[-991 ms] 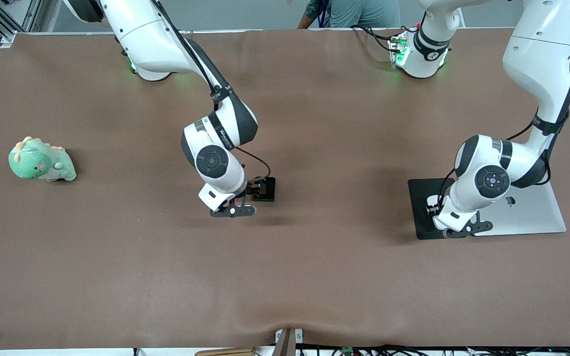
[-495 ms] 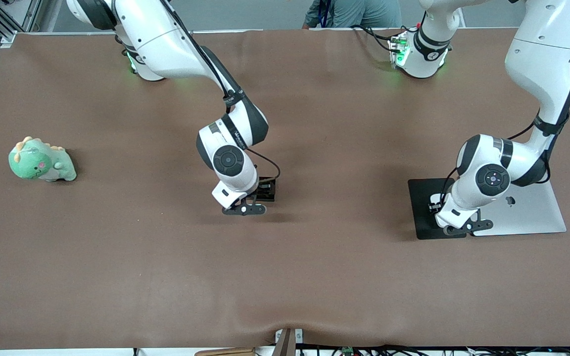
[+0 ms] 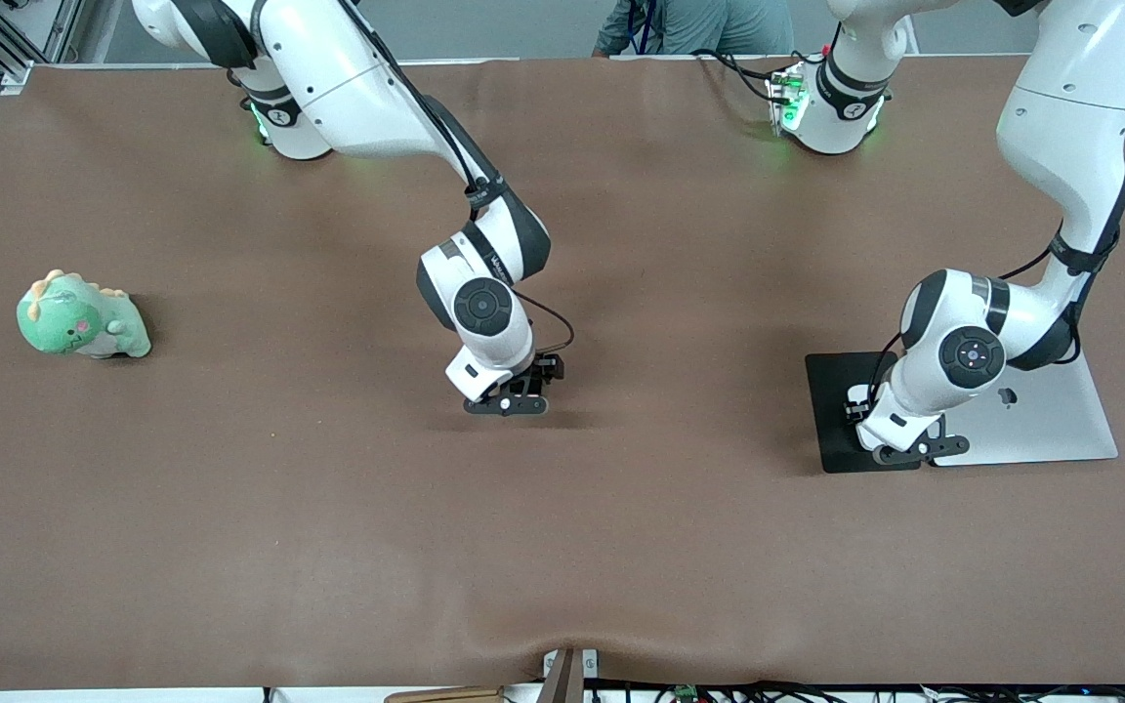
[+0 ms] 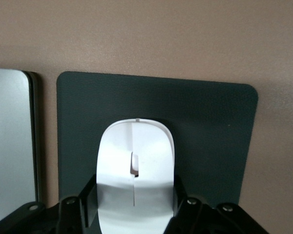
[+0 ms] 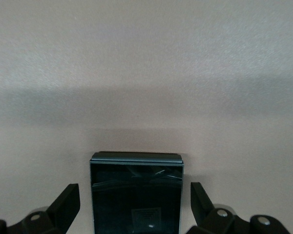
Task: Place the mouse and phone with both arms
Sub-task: 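Lower the mouse onto the pad while the right gripper grasps the phone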
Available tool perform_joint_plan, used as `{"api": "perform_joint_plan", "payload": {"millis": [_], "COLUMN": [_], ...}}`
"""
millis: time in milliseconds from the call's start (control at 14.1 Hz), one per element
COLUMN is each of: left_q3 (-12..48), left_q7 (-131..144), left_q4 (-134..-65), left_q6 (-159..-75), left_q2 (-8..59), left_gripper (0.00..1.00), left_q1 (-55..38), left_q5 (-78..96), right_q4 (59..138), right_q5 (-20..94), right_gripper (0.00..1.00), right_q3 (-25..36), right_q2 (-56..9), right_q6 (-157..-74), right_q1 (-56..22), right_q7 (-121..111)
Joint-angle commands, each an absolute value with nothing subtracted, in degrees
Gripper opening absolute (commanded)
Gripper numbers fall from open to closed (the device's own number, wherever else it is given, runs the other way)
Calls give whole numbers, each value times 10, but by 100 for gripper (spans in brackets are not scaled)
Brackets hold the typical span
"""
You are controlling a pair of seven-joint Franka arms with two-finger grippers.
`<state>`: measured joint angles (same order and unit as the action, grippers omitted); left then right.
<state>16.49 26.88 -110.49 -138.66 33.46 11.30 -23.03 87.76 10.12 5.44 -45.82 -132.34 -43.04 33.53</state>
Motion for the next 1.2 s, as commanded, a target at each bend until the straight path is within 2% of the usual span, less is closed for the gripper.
{"api": "perform_joint_plan", "payload": {"millis": [0,71,142,283,354,425,495,708,920,1132], "left_q3": [170,170,170,177,178,180,193,207,220,221], "left_q7": [264,264,265,267,270,271,272,271,267,238], "left_q4": [-1111,-1110,-1108,-1105,-1102,-1095,-1091,-1066,-1016,-901], "left_q6": [-1397,-1397,-1397,-1397,-1397,-1393,-1387,-1322,-1224,-1065], "left_q2": [331,331,331,329,323,315,302,249,192,171], "left_gripper": [79,95,100,100,100,100,100,100,100,100], "left_q1": [118,118,114,114,115,114,115,119,119,120], "left_q5": [-243,-243,-243,-241,-240,-238,-236,-233,-213,-138], "right_q4": [862,862,862,862,862,862,863,864,864,864], "right_q5": [105,105,105,105,101,105,106,105,104,100], "right_gripper": [100,100,100,100,93,18,0,0,0,0], "right_q3": [61,61,60,61,61,60,61,63,62,65], "right_q2": [-475,-478,-480,-482,-482,-482,-482,-470,-419,-349], "right_q6": [-1325,-1325,-1326,-1326,-1330,-1336,-1342,-1338,-1299,-1228], "right_q1": [-439,-439,-440,-442,-442,-441,-441,-432,-394,-344], "right_q7": [345,345,345,345,345,345,346,339,319,281]}}
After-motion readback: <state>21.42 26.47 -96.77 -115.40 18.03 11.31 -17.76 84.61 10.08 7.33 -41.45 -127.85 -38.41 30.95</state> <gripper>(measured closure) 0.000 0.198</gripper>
